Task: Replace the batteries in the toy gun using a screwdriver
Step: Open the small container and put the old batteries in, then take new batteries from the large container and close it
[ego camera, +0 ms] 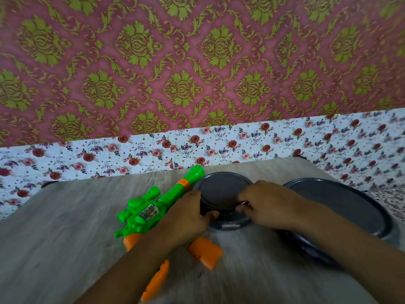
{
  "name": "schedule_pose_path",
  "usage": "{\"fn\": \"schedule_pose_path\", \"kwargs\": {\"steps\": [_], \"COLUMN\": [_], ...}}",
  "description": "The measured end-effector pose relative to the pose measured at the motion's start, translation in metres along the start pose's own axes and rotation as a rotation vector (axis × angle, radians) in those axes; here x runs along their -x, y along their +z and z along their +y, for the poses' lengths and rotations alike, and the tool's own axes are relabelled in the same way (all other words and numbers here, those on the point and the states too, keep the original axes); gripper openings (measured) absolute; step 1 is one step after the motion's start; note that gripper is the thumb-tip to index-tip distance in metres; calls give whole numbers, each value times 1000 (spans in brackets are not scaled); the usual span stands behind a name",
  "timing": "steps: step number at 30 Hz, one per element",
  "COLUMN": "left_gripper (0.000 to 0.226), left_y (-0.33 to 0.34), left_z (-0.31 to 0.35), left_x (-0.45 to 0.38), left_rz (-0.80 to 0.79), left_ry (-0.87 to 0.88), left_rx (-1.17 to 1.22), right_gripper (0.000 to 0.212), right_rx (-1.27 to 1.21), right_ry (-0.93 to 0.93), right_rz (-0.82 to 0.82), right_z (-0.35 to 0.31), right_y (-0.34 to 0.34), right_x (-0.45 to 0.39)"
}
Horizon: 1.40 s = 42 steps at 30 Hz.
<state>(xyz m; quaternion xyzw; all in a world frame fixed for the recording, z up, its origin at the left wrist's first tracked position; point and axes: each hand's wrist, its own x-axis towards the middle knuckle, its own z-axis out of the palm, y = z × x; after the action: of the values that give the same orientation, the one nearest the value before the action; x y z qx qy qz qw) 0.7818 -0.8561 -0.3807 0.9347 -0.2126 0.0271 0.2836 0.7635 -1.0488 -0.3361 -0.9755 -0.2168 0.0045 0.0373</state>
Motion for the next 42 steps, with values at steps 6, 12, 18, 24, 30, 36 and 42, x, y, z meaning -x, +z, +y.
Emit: {"fn": "schedule_pose_path", "kwargs": {"steps": [6,12,18,24,30,36,42], "left_gripper": [34,36,37,53,43,56,74], "left_y": [16,42,65,68,71,108,130], "left_z": [21,48,71,75,96,118,112], "left_x": [-48,-107,-146,-159,-127,-39,30], "left_rz": [-88,-104,-157,-212,12,212,176], "left_ry": [-140,-111,-95,-134,-149,-106,10], "left_rx": [-172,-108,-90,-226,12,504,508], "right_gripper": [23,26,33,13,46,51,66], "right_rx": [-19,-32,-81,-156,-357,-202,-182], "right_ry": [68,225,350,321,329,491,649], "right_rz": [-153,-91,-20,-25,-28,-99,-144], "right_z": [45,121,167,171,148,143,123], "right_y": [-11,-4,3,5,-17,-12,-1], "right_x": [-27,-56,-60,-50,-4,57,64]}}
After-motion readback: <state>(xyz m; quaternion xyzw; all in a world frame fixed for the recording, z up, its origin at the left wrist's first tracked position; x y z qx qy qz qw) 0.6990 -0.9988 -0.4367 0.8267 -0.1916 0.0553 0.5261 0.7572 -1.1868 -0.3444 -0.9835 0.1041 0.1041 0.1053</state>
